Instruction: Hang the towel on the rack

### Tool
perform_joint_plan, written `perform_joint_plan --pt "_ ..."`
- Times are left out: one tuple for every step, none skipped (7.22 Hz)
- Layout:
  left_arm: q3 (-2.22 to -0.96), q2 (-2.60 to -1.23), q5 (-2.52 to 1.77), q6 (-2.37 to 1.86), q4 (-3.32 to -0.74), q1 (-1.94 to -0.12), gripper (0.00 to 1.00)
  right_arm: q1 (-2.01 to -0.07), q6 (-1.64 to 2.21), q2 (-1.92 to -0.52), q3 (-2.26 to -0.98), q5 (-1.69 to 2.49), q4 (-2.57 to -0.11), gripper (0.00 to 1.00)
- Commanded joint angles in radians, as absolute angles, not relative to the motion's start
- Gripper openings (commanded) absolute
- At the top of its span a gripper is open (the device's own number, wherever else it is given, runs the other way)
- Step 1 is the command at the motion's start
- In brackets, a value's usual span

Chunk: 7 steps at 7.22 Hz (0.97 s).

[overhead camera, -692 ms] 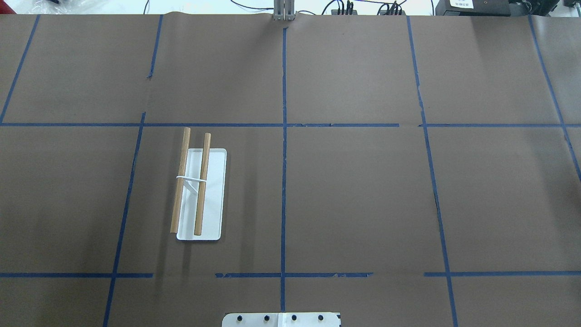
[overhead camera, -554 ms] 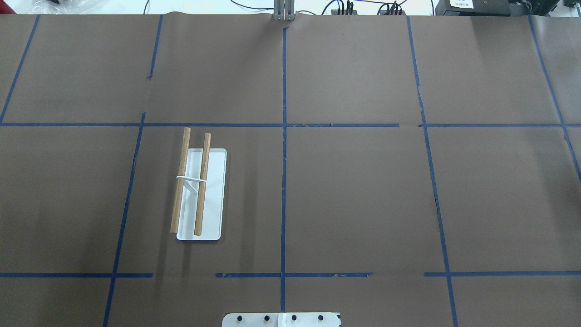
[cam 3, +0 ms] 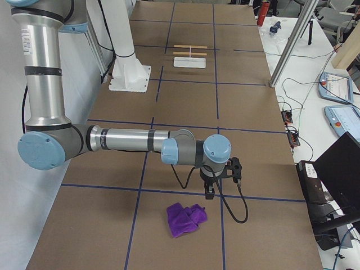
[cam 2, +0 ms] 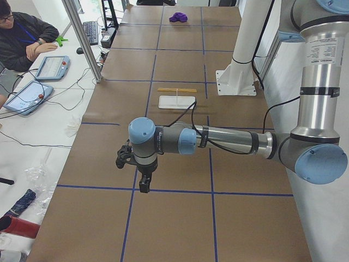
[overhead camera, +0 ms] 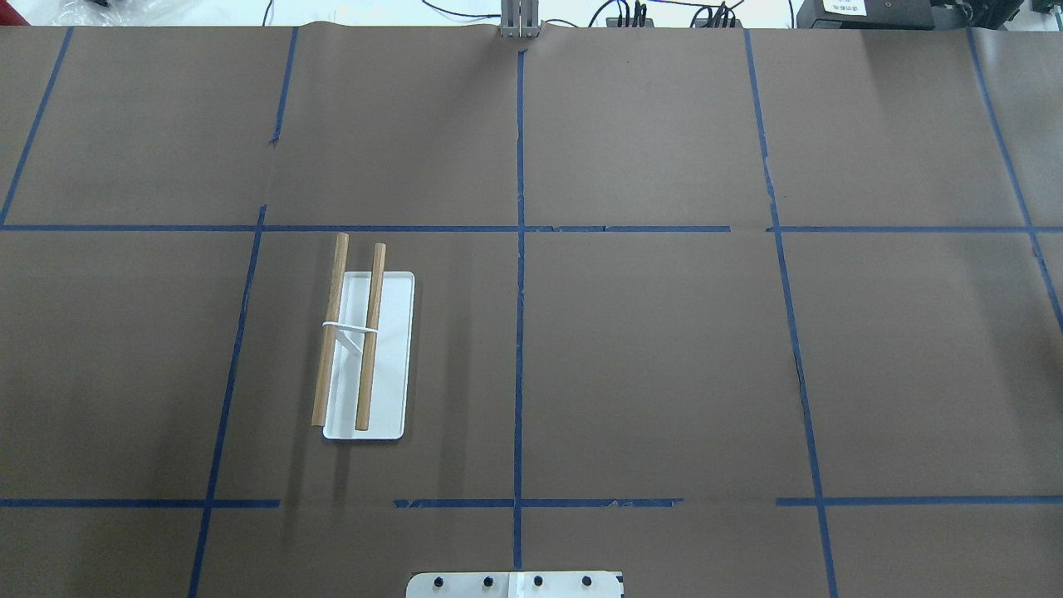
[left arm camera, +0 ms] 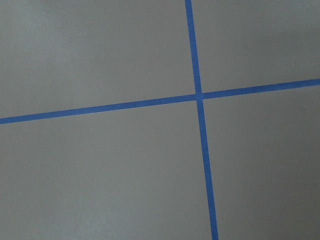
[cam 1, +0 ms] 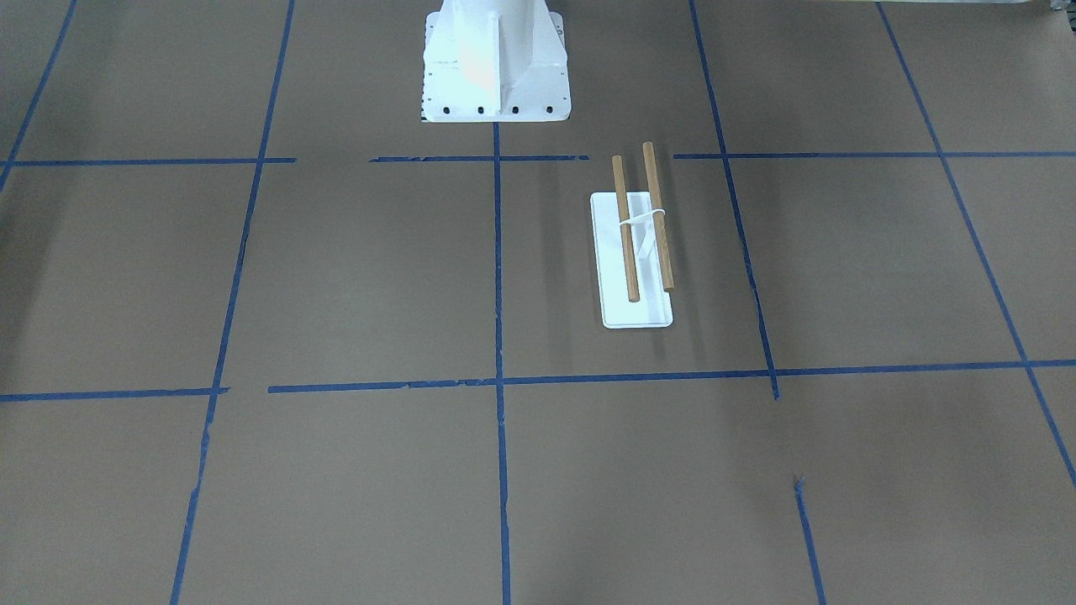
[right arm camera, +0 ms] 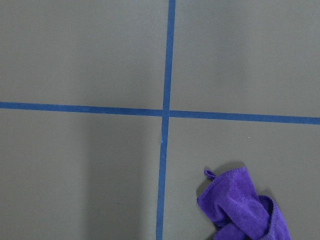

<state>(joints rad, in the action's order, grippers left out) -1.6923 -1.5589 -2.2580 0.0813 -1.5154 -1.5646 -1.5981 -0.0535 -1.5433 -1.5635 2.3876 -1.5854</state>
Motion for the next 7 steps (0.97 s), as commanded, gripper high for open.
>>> perform_joint_plan --pt "-1.709 -1.560 -2.258 0.081 -1.516 -1.565 1.00 -1.597 -0.044 -1.554 -1.502 2.390 -1.562 1.00" --pt "-1.713 -1.560 -2.257 0.081 -1.517 -1.565 1.00 -1.597 -0.048 -1.615 -1.456 2.373 -1.428 1.00" --pt "-1.715 -1.560 -2.256 0.081 -1.517 -1.565 1.00 -1.597 -0.045 -1.630 -1.336 2.332 -1.212 1.00" --pt "-1.724 -1.560 -2.258 0.081 -1.516 -1.565 1.00 -1.595 -0.046 -1.631 -1.205 2.329 -1.054 1.00" --pt "-1.730 -1.559 -2.258 0.080 -1.516 -1.565 1.00 -1.591 -0.046 -1.628 -1.145 2.329 -0.999 1.00" --pt "-1.730 -1.559 -2.258 0.081 -1.517 -1.565 1.00 -1.580 -0.040 -1.629 -1.141 2.327 -0.999 1.00" --pt "-1.733 -1.559 -2.258 0.081 -1.517 -1.565 1.00 -1.551 -0.038 -1.629 -1.141 2.329 -0.999 1.00"
